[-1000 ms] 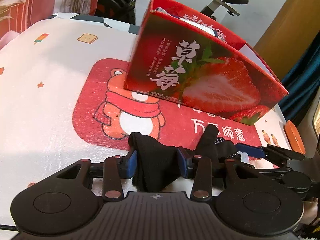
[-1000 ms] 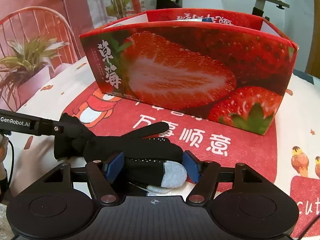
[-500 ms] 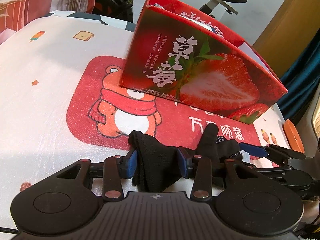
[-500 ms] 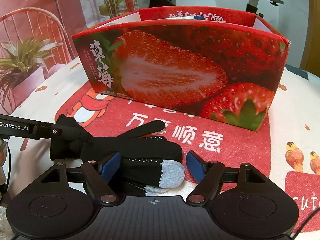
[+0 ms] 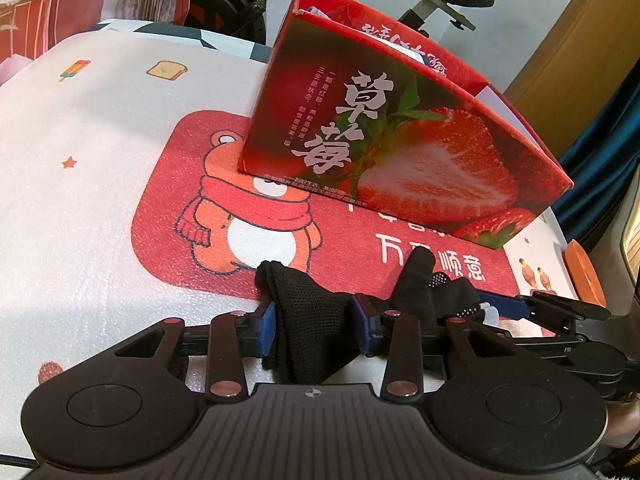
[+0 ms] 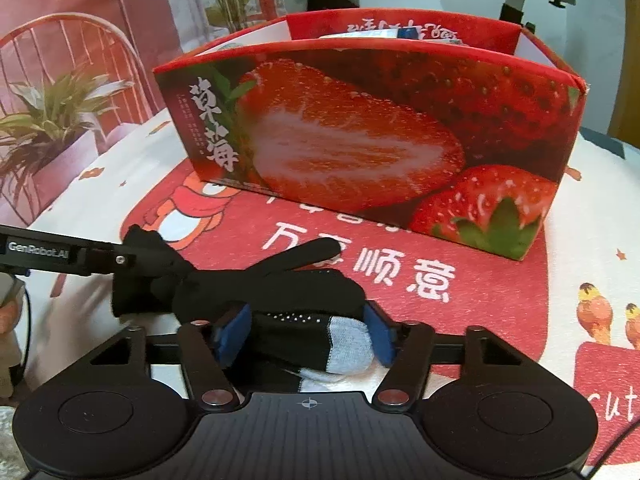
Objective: Organize soft objects
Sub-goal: 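Close both grippers on the black glove and lift it, then carry the black glove over the red box and lower it inside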
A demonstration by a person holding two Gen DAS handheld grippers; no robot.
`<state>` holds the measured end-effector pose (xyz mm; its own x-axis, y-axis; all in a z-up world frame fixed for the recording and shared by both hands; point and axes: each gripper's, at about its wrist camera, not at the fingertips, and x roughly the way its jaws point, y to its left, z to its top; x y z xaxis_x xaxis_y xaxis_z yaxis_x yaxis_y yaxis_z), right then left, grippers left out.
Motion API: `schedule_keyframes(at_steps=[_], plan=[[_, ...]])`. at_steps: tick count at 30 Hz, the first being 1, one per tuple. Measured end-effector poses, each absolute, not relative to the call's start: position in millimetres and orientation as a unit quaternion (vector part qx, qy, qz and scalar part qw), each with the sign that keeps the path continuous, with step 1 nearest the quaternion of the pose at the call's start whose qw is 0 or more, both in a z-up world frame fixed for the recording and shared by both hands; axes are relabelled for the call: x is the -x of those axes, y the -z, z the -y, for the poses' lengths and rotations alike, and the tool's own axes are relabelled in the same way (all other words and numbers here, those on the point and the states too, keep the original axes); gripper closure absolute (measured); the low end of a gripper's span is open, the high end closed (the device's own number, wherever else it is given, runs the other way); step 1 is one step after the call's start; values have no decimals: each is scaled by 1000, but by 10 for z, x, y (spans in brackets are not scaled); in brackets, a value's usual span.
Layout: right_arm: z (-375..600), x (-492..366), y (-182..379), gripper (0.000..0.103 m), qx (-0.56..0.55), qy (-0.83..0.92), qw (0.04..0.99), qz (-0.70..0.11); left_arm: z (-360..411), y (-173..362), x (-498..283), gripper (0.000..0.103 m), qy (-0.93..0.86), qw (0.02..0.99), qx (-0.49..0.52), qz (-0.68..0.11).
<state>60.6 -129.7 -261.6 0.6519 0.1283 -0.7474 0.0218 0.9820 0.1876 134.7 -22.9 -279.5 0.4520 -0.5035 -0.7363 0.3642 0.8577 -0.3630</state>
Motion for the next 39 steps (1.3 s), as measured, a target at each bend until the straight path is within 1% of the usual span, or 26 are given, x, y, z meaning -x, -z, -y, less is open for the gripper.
schedule_keyframes(at_steps=[1, 2, 3, 4, 6, 7, 9, 13, 18, 27, 31, 34, 37, 39], plan=[[1295, -607, 2610, 63, -95, -36, 903, -417, 227, 2793, -1349, 64, 256, 848, 77, -457], [1289, -610, 2604, 67, -101, -44, 901, -419, 223, 2789, -1349, 64, 256, 848, 77, -458], [1277, -614, 2602, 74, -104, -51, 899, -422, 225, 2784, -1349, 64, 257, 847, 77, -459], [1263, -615, 2599, 79, -105, -56, 898, -423, 224, 2778, -1349, 65, 257, 847, 77, -459], [1238, -616, 2590, 82, -103, -62, 898, -424, 222, 2770, -1348, 67, 258, 846, 79, -460], [1232, -618, 2584, 87, -102, -64, 897, -425, 222, 2765, -1343, 67, 258, 846, 79, -461], [1231, -615, 2562, 90, -105, -69, 897, -423, 223, 2753, -1339, 72, 259, 846, 79, -460], [1234, -596, 2487, 91, -105, -73, 903, -410, 231, 2689, -1323, 78, 268, 849, 75, -448], [1300, -571, 2255, 91, -108, -71, 919, -373, 221, 2489, -1300, 79, 285, 861, 80, -413], [1429, -600, 1524, 91, -75, -82, 958, -263, 241, 1774, -1363, 79, 325, 889, 88, -311], [1515, -702, 1254, 91, -57, -79, 969, -227, 331, 1497, -1461, 79, 337, 897, 83, -273], [1571, -848, 1126, 91, -44, -76, 971, -224, 442, 1386, -1593, 79, 345, 898, 71, -262], [1624, -1042, 1045, 91, -14, -74, 971, -229, 623, 1305, -1779, 79, 356, 898, 27, -256], [1670, -1179, 1022, 91, 3, -67, 970, -234, 721, 1269, -1961, 79, 359, 896, 14, -259]])
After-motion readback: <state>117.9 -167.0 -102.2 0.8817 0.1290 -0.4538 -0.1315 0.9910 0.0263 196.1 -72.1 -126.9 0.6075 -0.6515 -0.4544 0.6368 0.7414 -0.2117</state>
